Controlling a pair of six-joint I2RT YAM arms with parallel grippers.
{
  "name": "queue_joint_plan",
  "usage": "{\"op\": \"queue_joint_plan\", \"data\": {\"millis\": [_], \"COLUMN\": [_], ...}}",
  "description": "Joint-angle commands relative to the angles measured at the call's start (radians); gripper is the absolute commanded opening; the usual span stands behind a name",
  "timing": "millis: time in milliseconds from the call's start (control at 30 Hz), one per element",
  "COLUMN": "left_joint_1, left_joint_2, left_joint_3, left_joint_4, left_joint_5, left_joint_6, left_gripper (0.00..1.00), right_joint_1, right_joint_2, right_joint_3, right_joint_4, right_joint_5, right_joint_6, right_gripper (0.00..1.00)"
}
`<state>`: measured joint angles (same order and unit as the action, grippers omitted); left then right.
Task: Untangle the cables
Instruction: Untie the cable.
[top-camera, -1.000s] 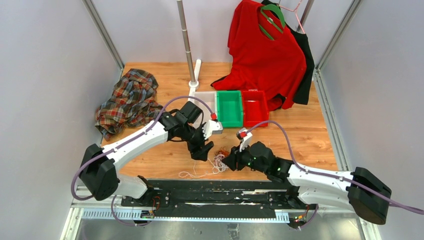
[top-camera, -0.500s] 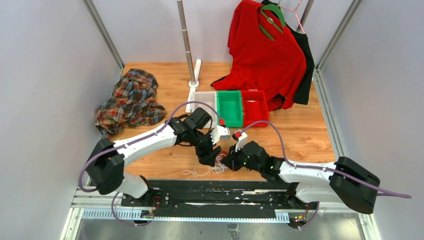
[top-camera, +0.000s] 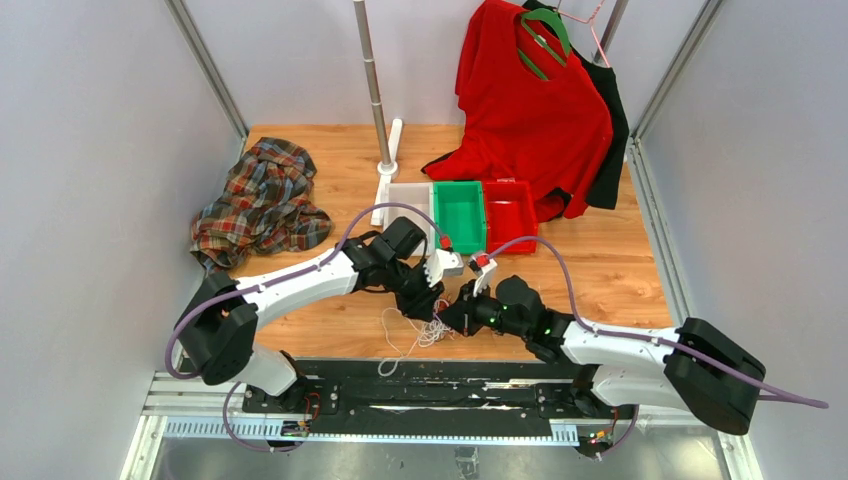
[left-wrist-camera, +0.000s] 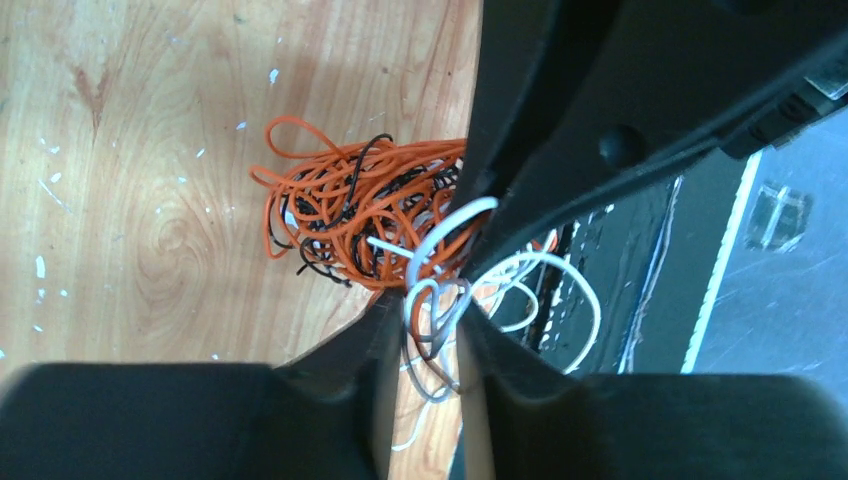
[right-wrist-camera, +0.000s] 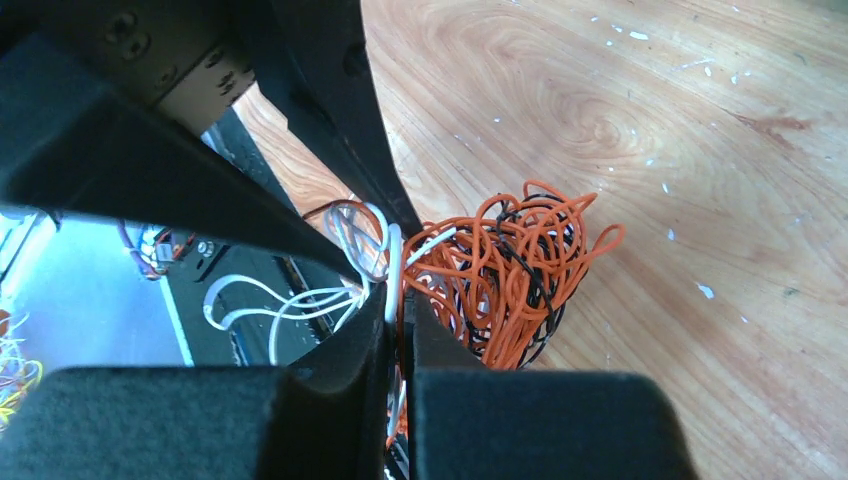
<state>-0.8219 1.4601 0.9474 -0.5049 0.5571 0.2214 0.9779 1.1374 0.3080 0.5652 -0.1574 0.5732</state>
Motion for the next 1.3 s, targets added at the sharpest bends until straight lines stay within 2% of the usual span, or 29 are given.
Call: {"op": "queue_joint_plan", "data": {"millis": [0, 100, 167, 267, 300, 400, 500, 633, 900, 1100, 1167, 1267], "left_joint_1": [0.013, 0.035, 0.050, 0.061, 0.063, 0.071, 0.075, 0.075, 0.076, 0.076, 0.076, 0.077], "left_joint_2": [-0.013, -0.038, -0.054, -0.076, -0.085, -0.108, -0.126, -0.134, -0.148, -0.159, -0.162, -0.167], "left_joint_3": [0.041, 0.049, 0.046, 0.039, 0.037, 0.034, 0.036, 0.033, 0.019, -0.004, -0.013, -0.019], "left_joint_4": [0.006, -0.028, -0.042, -0.066, -0.072, -0.096, -0.105, -0.111, -0.108, -0.096, -0.091, -0.087], "left_joint_5": [0.013, 0.002, -0.002, -0.022, -0.029, -0.035, -0.034, -0.034, -0.031, -0.031, -0.033, -0.037], "left_joint_6": [0.001, 0.022, 0.024, 0.024, 0.026, 0.026, 0.019, 0.018, 0.009, 0.008, 0.011, 0.013], "left_gripper": [0.21, 0.08, 0.01, 0.01, 0.01, 0.01, 0.01, 0.01, 0.01, 0.01, 0.01, 0.01], "right_joint_1": [-0.031, -0.047, -0.055, -0.059, -0.059, -0.058, -0.058, -0.058, -0.048, -0.048, -0.048, -0.048], "right_joint_2": [-0.033, -0.053, -0.064, -0.091, -0.102, -0.134, -0.140, -0.076, 0.161, 0.299, 0.341, 0.407], "right_joint_3": [-0.005, -0.019, -0.025, -0.025, -0.026, -0.027, -0.031, 0.002, 0.083, 0.096, 0.098, 0.119], "right_joint_4": [0.086, 0.076, 0.056, -0.038, -0.072, -0.156, -0.152, -0.136, 0.054, 0.293, 0.353, 0.393], "right_joint_5": [-0.105, -0.111, -0.104, -0.033, -0.004, 0.077, 0.098, 0.084, 0.045, 0.019, 0.002, -0.029], "right_joint_6": [0.031, 0.036, 0.033, 0.011, 0.000, -0.026, -0.035, -0.033, -0.001, 0.076, 0.100, 0.115], "right_gripper": [0.01, 0.03, 0.09, 0.37, 0.42, 0.50, 0.53, 0.54, 0.52, 0.48, 0.44, 0.28]}}
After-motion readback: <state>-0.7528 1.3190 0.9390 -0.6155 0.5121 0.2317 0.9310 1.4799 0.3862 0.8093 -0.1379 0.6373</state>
